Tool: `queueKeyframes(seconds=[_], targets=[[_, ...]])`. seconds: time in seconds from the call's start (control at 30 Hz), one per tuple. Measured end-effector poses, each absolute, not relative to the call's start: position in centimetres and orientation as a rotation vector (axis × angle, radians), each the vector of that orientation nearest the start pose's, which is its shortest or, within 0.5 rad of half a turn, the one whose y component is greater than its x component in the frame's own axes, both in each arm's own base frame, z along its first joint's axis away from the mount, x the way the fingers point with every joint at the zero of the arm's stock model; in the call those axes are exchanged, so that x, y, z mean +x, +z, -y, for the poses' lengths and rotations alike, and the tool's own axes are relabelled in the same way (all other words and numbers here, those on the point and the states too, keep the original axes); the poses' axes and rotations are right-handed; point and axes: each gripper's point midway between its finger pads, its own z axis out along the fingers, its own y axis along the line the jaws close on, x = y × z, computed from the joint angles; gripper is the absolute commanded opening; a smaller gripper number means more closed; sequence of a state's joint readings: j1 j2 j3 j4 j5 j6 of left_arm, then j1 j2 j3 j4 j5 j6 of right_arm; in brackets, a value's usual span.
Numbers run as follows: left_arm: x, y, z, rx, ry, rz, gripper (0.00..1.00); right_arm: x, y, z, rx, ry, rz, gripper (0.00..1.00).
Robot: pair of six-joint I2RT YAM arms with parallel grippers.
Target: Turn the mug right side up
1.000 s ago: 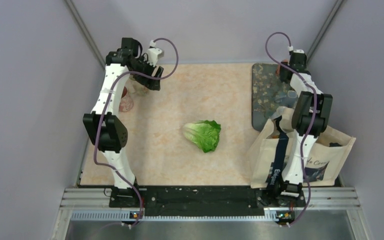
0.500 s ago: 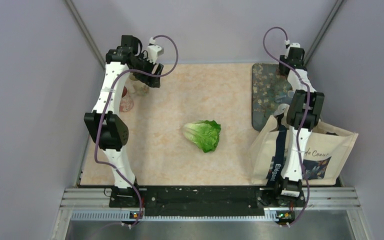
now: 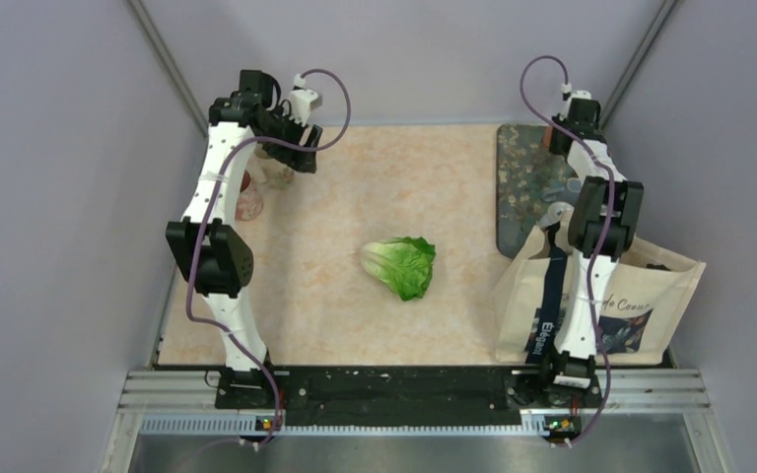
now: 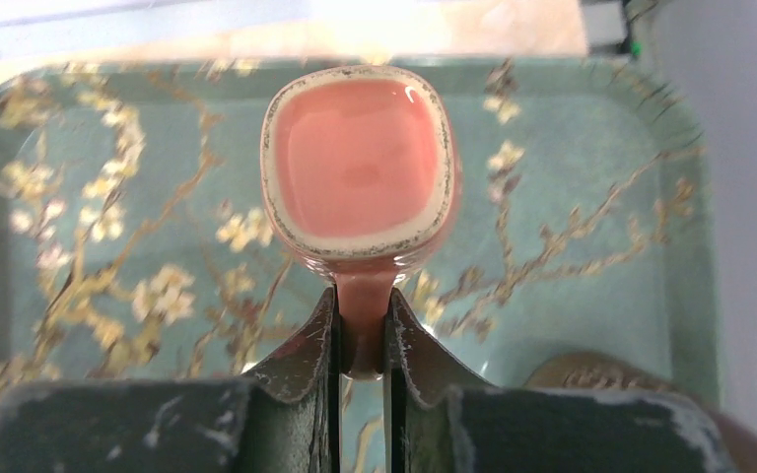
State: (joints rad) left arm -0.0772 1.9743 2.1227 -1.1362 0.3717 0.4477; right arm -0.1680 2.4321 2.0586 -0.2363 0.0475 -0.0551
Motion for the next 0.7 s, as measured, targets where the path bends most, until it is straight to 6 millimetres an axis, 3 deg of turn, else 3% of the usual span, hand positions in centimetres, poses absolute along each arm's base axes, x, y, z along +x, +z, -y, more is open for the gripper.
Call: queueKeyframes(seconds=[0.1, 0.2, 0.27, 0.37, 0.53, 0.7], targets=[[45.5, 22.5, 8.3, 0.766, -0.333, -2.374, 0.79, 62.2, 7.7, 10.1, 0.144, -0.119, -2.200, 0.00], [45.4, 22.3, 8.5, 0.742, -0.353, -2.383, 0.98, 60.7, 8.9, 8.5, 0.156, -0.067, -2.195, 0.00], [45.5, 22.5, 8.9, 0.721, -0.381, -2.377, 0.99, 60.0, 10.7, 6.8, 0.151, -0.032, -2.169, 0.00], [45.5, 22.9, 9.9, 0.687, -0.447, -2.363, 0.99, 59.5, 14.7, 3.5, 0.120, 0.032, -2.086, 0.00], [45.1, 23.8, 12.2, 0.639, -0.603, -2.339, 0.96, 58.7, 23.8, -4.2, 0.032, 0.215, -1.891, 0.00], [44.9, 26.3, 15.5, 0.572, -0.805, -2.259, 0.93, 54.7, 31.6, -12.5, -0.045, 0.475, -1.706, 0.00]])
